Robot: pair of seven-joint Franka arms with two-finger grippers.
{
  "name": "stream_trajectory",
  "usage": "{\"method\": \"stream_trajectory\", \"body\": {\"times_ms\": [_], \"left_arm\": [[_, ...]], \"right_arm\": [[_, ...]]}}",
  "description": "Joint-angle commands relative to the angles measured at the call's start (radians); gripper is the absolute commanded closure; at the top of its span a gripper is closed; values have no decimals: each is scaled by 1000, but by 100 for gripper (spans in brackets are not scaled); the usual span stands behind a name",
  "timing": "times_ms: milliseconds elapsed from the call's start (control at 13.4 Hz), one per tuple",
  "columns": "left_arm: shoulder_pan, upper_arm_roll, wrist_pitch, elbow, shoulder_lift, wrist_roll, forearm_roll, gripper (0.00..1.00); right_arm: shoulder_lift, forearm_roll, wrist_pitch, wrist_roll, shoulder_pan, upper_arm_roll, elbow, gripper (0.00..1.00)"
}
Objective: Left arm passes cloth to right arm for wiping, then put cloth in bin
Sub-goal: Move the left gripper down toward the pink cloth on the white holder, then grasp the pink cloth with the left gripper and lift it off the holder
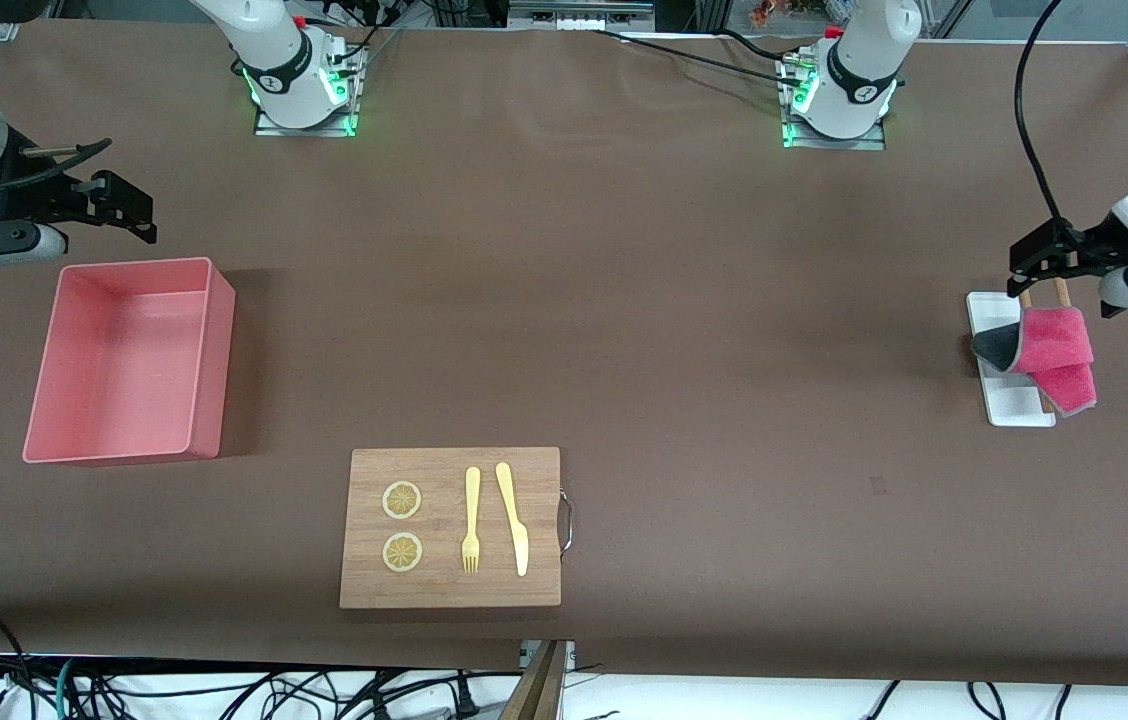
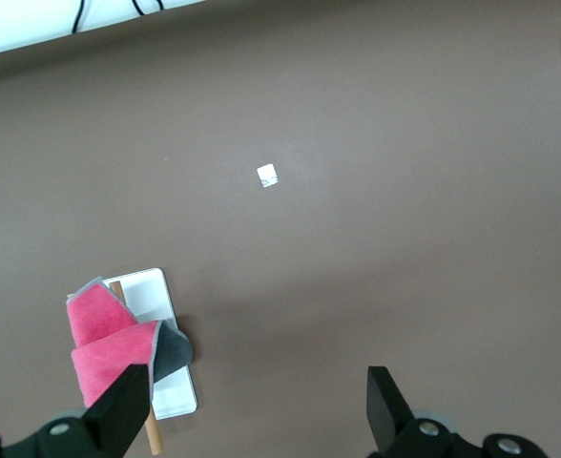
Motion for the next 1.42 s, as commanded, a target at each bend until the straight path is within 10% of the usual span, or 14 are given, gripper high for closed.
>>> {"method": "stream_trajectory", "body": {"times_ms": [0, 1344], "left_arm": [[-11, -2, -22, 32, 28, -3, 22, 0], [-1, -5, -75, -114, 275, 115, 304, 0]], "right_arm": [[4, -14, -21, -5, 5, 0, 20, 0], [4, -14, -21, -5, 5, 0, 20, 0]]}}
